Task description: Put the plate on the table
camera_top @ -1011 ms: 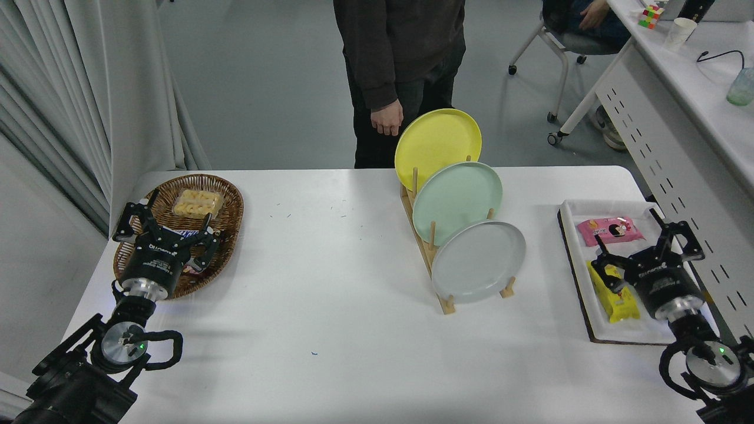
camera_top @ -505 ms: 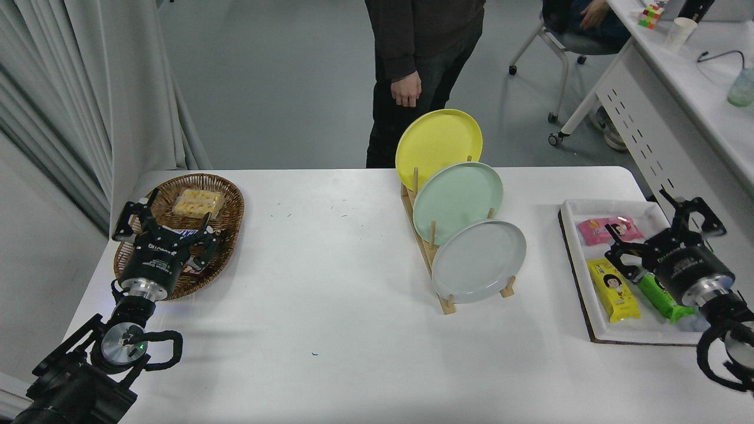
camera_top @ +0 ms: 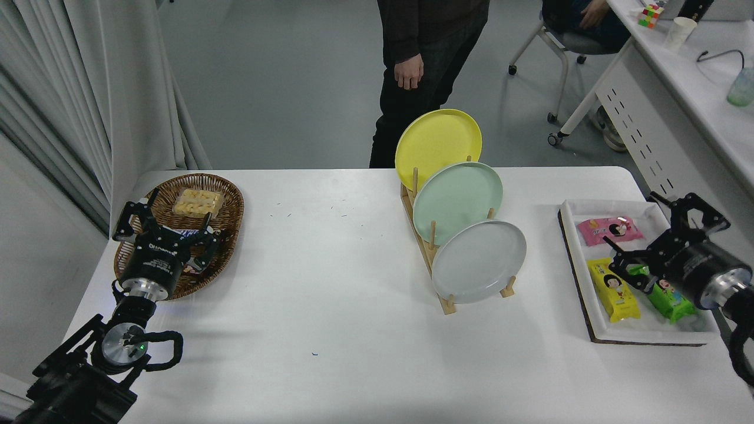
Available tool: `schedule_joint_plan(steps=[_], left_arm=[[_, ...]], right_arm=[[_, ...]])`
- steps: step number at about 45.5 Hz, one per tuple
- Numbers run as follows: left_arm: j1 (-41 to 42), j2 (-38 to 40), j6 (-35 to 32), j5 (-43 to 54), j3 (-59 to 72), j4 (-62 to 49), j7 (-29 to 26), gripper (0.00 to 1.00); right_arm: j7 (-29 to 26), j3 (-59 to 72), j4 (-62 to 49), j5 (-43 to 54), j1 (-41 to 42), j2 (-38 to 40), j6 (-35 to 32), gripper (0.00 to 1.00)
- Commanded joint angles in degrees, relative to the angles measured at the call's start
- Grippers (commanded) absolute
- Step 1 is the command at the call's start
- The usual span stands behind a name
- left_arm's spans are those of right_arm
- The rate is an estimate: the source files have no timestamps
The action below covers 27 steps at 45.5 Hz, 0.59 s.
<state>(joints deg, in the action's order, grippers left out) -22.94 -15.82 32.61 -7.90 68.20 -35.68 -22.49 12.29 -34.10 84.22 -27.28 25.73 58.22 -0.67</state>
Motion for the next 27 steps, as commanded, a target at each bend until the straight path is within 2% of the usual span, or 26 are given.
schedule_joint_plan(steps=[1, 7, 10, 16, 27], left_arm=[[0.0, 0.0, 0.0, 0.0, 0.0, 0.0, 0.0, 0.98], [0.0, 0.0, 0.0, 0.0, 0.0, 0.0, 0.0, 0.98], [0.0, 0.0, 0.0, 0.0, 0.0, 0.0, 0.0, 0.98], [0.0, 0.0, 0.0, 0.0, 0.0, 0.0, 0.0, 0.98], [0.0, 0.0, 0.0, 0.0, 0.0, 0.0, 0.0, 0.98]], right_arm=[[-6.0, 2.0, 1.7, -2.0, 3.6, 4.4, 0.9, 1.00], [-17.8, 3.3, 2.1, -1.9, 6.9, 7.3, 0.5, 1.00], [-20.9, 6.1, 2.1, -1.7, 9.2, 7.1, 0.1, 1.00], [-21.6, 11.3, 1.7, -1.5, 13.0, 7.0, -0.5, 1.00], [-21.6, 12.7, -0.7, -0.3, 13.6, 5.7, -0.2, 1.00]])
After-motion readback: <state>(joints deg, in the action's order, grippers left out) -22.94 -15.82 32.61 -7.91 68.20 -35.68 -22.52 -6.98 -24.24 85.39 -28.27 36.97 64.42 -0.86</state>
